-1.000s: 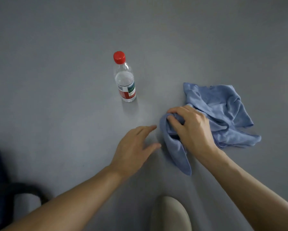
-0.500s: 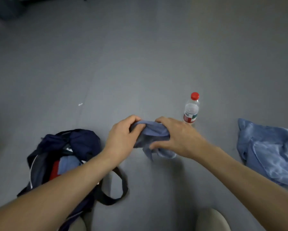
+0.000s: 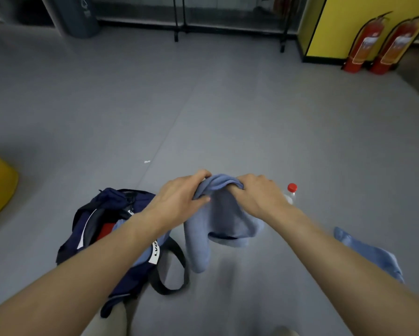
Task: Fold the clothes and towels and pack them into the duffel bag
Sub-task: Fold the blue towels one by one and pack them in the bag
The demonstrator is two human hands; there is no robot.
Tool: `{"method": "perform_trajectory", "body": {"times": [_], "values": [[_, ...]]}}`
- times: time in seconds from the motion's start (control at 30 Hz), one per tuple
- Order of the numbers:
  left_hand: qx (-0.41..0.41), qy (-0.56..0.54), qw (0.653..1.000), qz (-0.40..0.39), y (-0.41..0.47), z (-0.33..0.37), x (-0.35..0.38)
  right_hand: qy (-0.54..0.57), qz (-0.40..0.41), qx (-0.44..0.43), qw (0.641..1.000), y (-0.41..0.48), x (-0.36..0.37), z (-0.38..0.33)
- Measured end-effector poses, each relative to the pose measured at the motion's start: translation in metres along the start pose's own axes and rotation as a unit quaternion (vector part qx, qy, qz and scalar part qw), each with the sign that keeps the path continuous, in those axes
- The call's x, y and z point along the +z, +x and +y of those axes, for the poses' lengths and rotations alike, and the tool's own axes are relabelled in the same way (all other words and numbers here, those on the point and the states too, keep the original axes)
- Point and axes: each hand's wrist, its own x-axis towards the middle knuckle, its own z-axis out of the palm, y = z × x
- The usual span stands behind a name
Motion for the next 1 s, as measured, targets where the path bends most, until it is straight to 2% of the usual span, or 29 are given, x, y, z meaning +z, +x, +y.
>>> {"method": "perform_trajectory", "body": {"times": [0.1, 0.2, 0.3, 0.4, 0.53, 0.6, 0.7, 0.83, 0.9, 1.0], "values": [[-0.025, 0.023, 0.997, 0.063, -0.016, -0.009, -0.014, 0.036, -0.010, 0.041, 0.998, -0.012, -0.008, -0.009], [-0.068, -0.005, 0.992, 0.103, -0.030, -0.020, -0.024, 0.084, -0.003, 0.066, 0.994, -0.021, -0.012, -0.016], [-0.078, -0.039, 0.988, 0.124, -0.035, -0.018, -0.025, 0.079, 0.028, 0.077, 0.994, -0.031, -0.007, -0.020], [-0.049, -0.046, 0.992, 0.108, -0.031, -0.007, -0.022, 0.071, 0.049, 0.017, 0.996, -0.033, 0.002, -0.031], [-0.034, -0.058, 0.994, 0.088, -0.023, 0.006, -0.018, 0.127, 0.076, -0.086, 0.985, -0.036, 0.005, -0.054], [-0.036, -0.057, 0.994, 0.090, -0.019, 0.006, -0.017, 0.100, 0.097, -0.098, 0.985, -0.035, 0.006, -0.056], [-0.042, -0.047, 0.992, 0.110, -0.014, 0.001, -0.020, 0.062, 0.116, -0.076, 0.988, -0.032, 0.001, -0.047], [-0.079, -0.045, 0.986, 0.140, -0.011, -0.012, -0.027, 0.077, 0.128, -0.013, 0.989, -0.032, -0.009, -0.033], [-0.090, -0.098, 0.979, 0.155, -0.012, -0.015, -0.029, 0.086, 0.130, 0.014, 0.988, -0.034, -0.010, -0.028], [-0.080, -0.239, 0.956, 0.150, -0.013, -0.009, -0.029, 0.074, 0.119, 0.048, 0.989, -0.036, -0.007, -0.028]]}}
